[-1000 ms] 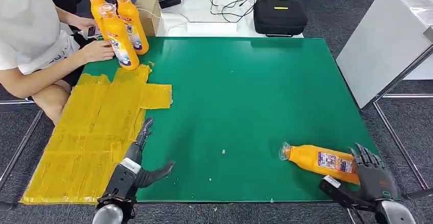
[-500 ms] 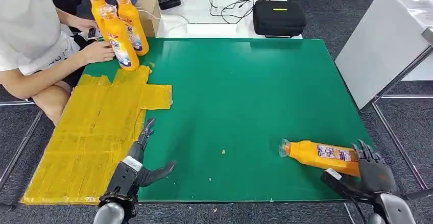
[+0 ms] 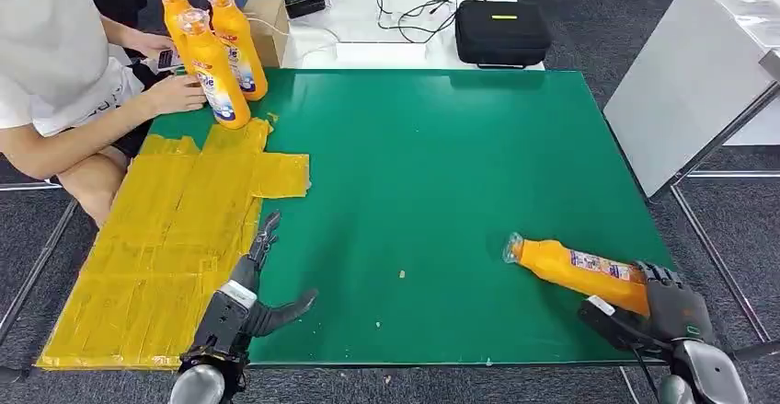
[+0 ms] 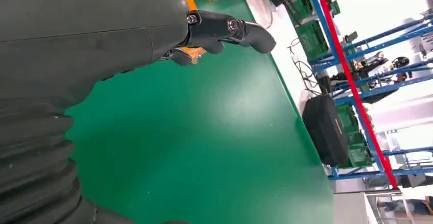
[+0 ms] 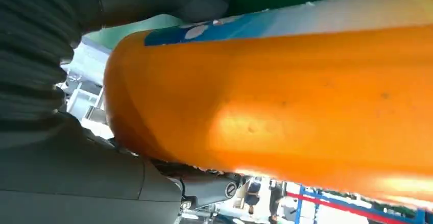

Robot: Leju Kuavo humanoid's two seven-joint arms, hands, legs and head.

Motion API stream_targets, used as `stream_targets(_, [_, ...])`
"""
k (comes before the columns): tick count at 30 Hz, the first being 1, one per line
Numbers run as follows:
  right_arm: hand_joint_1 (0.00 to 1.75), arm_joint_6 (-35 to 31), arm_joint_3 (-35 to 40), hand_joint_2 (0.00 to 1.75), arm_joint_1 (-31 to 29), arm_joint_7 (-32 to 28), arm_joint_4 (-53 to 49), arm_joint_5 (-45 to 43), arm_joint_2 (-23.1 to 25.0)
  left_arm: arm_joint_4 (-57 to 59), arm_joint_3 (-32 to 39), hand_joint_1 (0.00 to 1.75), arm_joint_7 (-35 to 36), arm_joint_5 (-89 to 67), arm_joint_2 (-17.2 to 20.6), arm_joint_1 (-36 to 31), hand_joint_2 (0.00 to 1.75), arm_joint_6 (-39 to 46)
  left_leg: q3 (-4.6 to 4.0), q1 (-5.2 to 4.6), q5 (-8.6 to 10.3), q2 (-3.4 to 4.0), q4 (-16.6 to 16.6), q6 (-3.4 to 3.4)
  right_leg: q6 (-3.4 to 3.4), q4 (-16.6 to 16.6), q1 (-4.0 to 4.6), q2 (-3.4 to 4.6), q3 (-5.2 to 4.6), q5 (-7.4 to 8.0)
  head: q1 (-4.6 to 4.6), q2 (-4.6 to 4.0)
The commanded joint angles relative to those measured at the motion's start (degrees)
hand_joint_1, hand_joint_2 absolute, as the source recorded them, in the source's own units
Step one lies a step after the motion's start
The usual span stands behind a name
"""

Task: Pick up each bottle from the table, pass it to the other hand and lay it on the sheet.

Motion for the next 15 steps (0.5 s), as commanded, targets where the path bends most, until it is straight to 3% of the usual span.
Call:
stream_targets(1, [1.5, -4.46, 3.68, 1.75, -0.31, 2.08, 5.94, 2.27, 5.16, 2.76, -1.5, 0.0, 0.11, 0.13, -0.01, -1.38, 1.75, -0.05, 0.22, 0.15, -0.07, 0.11, -0.06, -0.16, -0.08, -0.19, 0.17, 0.0, 0.32, -0.02, 0.0, 0.0])
stream_targets(3, [1.5, -4.46, 3.68, 1.75, -0.31, 2.08, 5.94, 2.27, 5.16, 2.76, -1.5, 0.0, 0.11, 0.13, -0.01, -1.38, 1.75, -0.05, 0.14, 0.11, -0.05, 0.14, -0.05, -0.1, -0.05, -0.12, 0.12, 0.06, 0.25, 0.0, -0.02, 0.0])
stream_targets(4, [1.69, -5.51, 3.48, 1.75, -0.24, 2.15, 5.45, 2.18, 5.46, 2.8, -1.62, 0.0, 0.35, -0.04, 0.07, -1.44, 1.75, -0.12, 0.19, 0.14, -0.07, 0.27, -0.08, -0.16, -0.1, -0.18, 0.16, 0.11, 0.43, 0.02, -0.02, 0.0])
stream_targets(5, [1.71, -6.71, 3.74, 1.75, -0.45, 2.27, 5.06, 2.58, 6.07, 2.79, -1.78, 0.0, 0.68, -0.2, 0.07, -1.5, 1.75, -0.26, 0.2, 0.12, -0.07, 0.26, -0.07, -0.14, -0.1, -0.16, 0.13, 0.12, 0.78, 0.03, -0.02, 0.0])
stream_targets(7, [1.75, -15.32, 3.4, 1.75, -1.43, 3.97, 1.95, 3.67, 10.42, 2.75, -2.42, 0.0, 2.52, -0.92, 0.05, -1.52, 1.75, -1.19, 0.27, 0.16, -0.08, 0.4, -0.05, -0.19, -0.13, -0.16, 0.17, 0.26, 0.82, 0.04, -0.02, 0.0])
stream_targets(8, [1.75, -17.37, 3.12, 1.75, -1.72, 1.52, -1.44, -1.08, 13.63, 2.76, -2.77, 0.0, 3.25, -0.67, 0.01, -1.42, 1.75, -1.85, 0.27, 0.16, -0.08, 0.42, -0.05, -0.19, -0.13, -0.16, 0.18, 0.26, 0.82, 0.05, 0.0, 0.0])
stream_targets(12, [1.75, -19.65, 6.63, 1.75, -0.49, -2.27, -12.93, -13.35, 18.62, 2.71, -3.74, 0.0, 5.38, 5.67, 0.72, -1.13, 1.75, -6.2, 0.15, 0.11, -0.06, 0.57, -0.03, -0.18, -0.15, -0.02, 0.14, 0.51, 0.68, 0.11, 0.0, 0.0])
stream_targets(15, [1.75, -21.28, 8.82, 1.75, -0.37, -3.28, -17.3, -15.61, 20.53, 2.77, -4.86, 0.0, 5.66, 7.56, 1.22, -1.44, 1.75, -8.08, 0.12, 0.09, -0.07, 0.66, 0.0, -0.29, -0.2, 0.09, 0.13, 0.55, 0.57, 0.05, -0.04, 0.0])
